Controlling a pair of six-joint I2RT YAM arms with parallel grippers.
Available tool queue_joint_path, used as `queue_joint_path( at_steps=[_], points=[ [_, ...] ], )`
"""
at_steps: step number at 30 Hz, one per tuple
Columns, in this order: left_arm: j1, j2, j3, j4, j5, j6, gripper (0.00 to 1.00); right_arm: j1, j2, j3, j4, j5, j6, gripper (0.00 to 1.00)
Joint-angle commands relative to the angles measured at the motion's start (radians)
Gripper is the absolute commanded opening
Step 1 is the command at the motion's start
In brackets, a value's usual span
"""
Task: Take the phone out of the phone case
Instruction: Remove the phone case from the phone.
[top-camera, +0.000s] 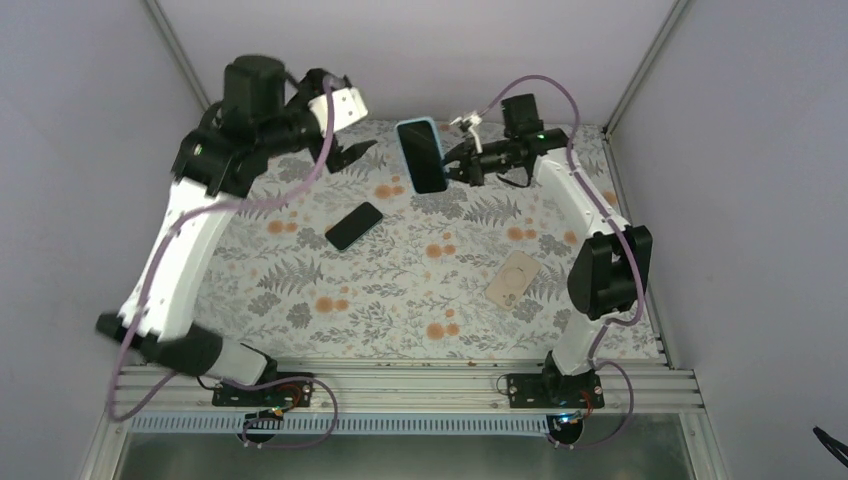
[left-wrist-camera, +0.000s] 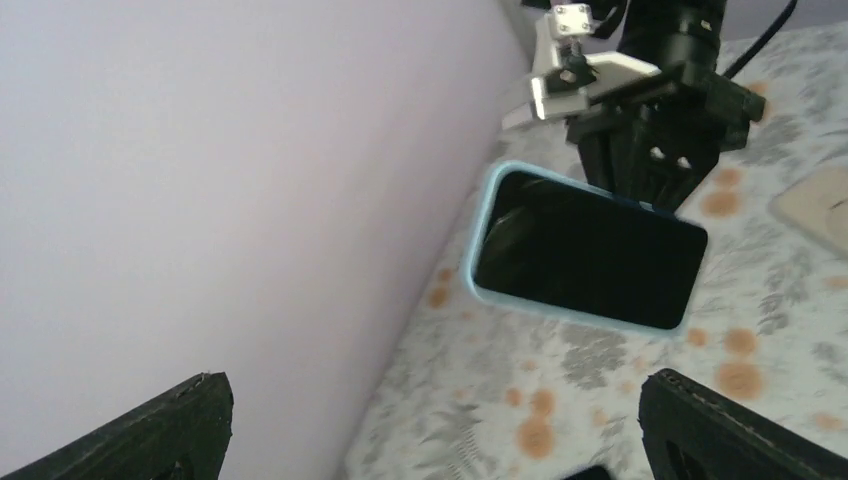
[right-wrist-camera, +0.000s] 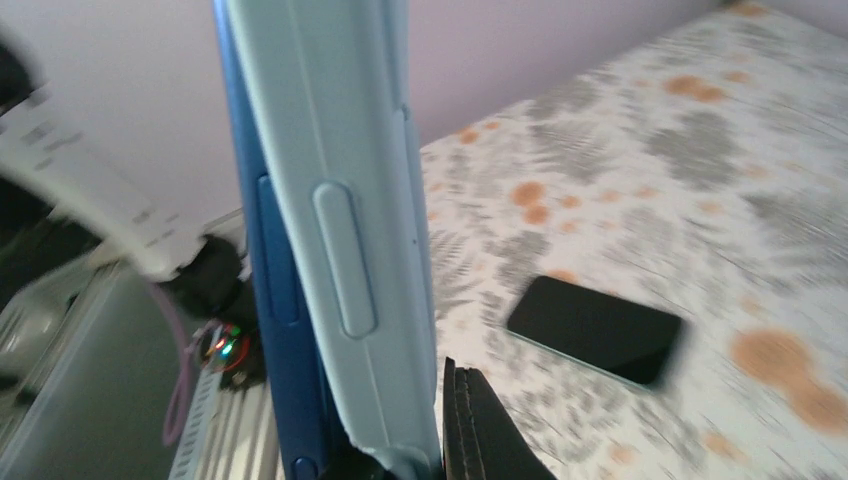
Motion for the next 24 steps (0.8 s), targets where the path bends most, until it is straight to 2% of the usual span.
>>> queue_joint_path(
  at_steps=[1, 4, 8, 11, 16, 24],
  points=[
    [-0.123, -0.22, -0.316, 0.385, -0.406, 0.061, 1.0, -0.115, 0.022, -0.018, 0.307, 0.056, 0.386, 0.03],
    [-0.213, -0.288, -0.537, 0.648, -0.58, 0.105, 1.0, -0.133, 0.074, 0.054, 0.329, 0.184, 0.457, 0.03],
    [-0.302, -0.237, -0.676, 0.822, -0.69, 0.125, 1.0, -0.116, 0.068, 0.054, 0.448, 0.318, 0.614, 0.03],
    [-0.35, -0.187, -0.765, 0.993, -0.715, 0.177, 1.0, -0.064, 0.045, 0.08, 0.46, 0.533, 0.674, 0.03],
    [-0.36, -0.071, -0.696, 1.057, -0.64, 0.12, 1.0, -0.027, 0.05, 0.151, 0.439, 0.668, 0.717, 0.03],
    [-0.358, 0.065, -0.613, 1.081, -0.59, 0.068, 1.0, -0.016, 0.051, 0.183, 0.44, 0.683, 0.745, 0.03]
  ],
)
